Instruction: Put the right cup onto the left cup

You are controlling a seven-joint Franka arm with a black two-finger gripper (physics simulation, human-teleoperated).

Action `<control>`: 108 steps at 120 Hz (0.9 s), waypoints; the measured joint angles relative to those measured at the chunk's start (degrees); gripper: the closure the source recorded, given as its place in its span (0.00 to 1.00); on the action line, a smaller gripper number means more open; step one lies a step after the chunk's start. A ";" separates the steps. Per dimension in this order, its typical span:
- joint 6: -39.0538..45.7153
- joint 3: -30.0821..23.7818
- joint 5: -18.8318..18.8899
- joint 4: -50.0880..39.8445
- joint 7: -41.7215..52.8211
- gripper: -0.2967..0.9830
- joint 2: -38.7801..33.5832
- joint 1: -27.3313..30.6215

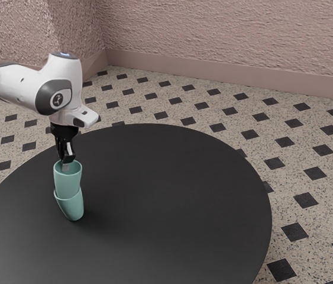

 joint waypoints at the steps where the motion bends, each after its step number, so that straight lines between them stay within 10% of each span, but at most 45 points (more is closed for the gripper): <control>1: 0.03 0.00 0.00 0.00 0.00 0.84 0.04 0.00; 15: 0.39 -0.01 0.00 0.02 -0.07 0.83 0.27 -0.04; 55: 0.26 -0.08 -0.37 0.55 -0.06 0.37 -1.09 -0.75; 108: -3.36 -0.16 -1.49 9.69 0.32 0.25 -1.08 -3.72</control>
